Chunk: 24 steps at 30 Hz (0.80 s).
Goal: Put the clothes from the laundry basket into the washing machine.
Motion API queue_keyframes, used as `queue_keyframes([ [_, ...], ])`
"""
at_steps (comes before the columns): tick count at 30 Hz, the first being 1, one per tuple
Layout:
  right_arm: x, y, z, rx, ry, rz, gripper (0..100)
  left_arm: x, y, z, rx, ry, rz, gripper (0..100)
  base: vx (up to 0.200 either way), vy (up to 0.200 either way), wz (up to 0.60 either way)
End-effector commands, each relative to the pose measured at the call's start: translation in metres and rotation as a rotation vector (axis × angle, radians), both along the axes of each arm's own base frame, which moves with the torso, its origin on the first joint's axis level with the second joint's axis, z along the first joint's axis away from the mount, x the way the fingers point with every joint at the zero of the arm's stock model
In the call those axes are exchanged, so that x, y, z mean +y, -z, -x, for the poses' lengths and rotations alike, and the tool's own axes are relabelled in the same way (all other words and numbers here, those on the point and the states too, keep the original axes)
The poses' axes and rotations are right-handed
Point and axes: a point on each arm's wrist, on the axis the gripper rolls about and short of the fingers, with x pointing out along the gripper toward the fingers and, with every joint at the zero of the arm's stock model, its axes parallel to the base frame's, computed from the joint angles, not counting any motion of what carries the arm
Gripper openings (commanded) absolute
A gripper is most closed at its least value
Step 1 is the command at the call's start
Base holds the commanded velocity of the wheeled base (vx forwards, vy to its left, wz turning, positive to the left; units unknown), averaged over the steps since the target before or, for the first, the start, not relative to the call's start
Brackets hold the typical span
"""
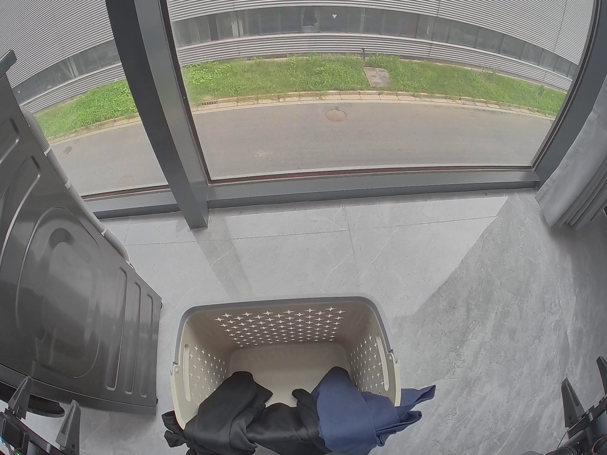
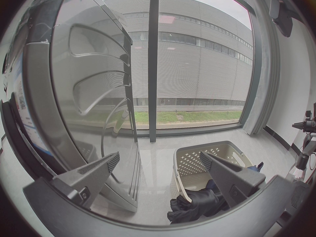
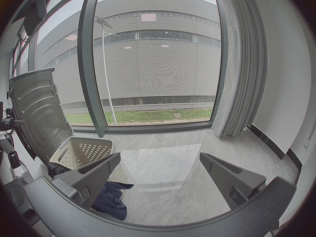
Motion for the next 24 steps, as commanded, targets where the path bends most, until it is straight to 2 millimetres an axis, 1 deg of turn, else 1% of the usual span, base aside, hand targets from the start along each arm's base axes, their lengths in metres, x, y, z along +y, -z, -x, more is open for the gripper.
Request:
queue_keyframes([
  [1,0.0,0.0052,-0.0003,0.004,0.0,0.0,100,0.0,0.0052,0.0,0.001,0.0,-0.001,100,0.0,0.0,0.0],
  [12,0.0,0.0052,-0.0003,0.004,0.0,0.0,100,0.0,0.0052,0.0,0.001,0.0,-0.001,100,0.0,0.0,0.0],
  [15,0.0,0.0052,-0.0003,0.004,0.0,0.0,100,0.0,0.0052,0.0,0.001,0.0,-0.001,100,0.2,0.0,0.0],
  [24,0.0,0.0052,-0.0003,0.004,0.0,0.0,100,0.0,0.0052,0.0,0.001,0.0,-0.001,100,0.0,0.0,0.0],
])
